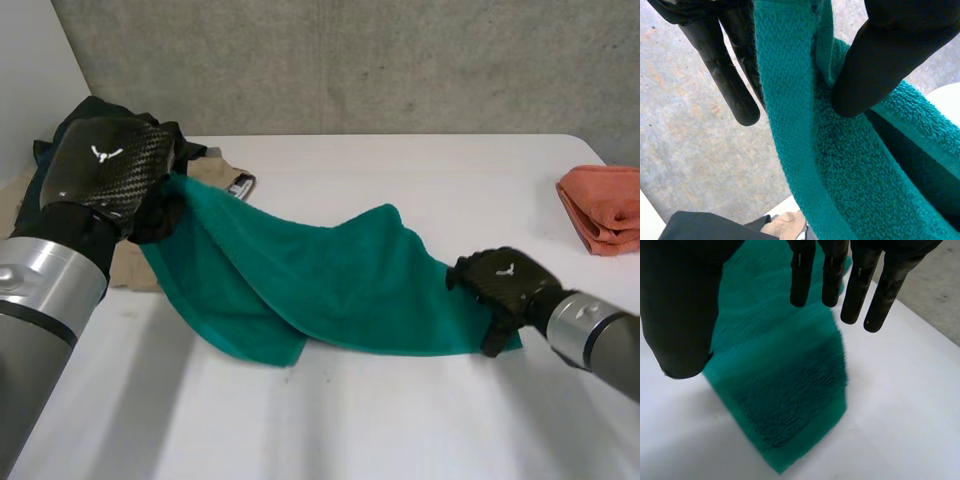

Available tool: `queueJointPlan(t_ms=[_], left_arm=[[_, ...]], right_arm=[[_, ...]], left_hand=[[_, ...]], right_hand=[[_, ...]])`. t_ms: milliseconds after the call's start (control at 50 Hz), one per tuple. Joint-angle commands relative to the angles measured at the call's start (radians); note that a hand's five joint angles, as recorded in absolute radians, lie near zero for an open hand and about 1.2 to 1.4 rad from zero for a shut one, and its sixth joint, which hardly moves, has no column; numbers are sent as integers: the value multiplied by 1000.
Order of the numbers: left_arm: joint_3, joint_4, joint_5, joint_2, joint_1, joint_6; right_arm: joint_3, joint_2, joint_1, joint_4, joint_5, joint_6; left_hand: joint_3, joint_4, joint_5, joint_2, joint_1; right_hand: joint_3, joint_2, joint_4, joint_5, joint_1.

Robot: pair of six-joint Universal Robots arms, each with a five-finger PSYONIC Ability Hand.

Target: Fold the laundry.

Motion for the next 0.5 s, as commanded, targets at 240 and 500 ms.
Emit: queueJointPlan(t_ms=[240, 500], left_arm=[[6, 4, 0, -41, -1, -1], [6, 4, 0, -41, -1, -3]], right_arm=[[-19, 147, 8, -154, -59, -20], [-82, 209, 10, -153, -51, -22]], left_hand=[[203, 194, 257, 196, 233], [203, 194, 257, 196, 233]], right_hand=[[398, 409, 396, 409, 427], [437, 448, 434, 448, 466]])
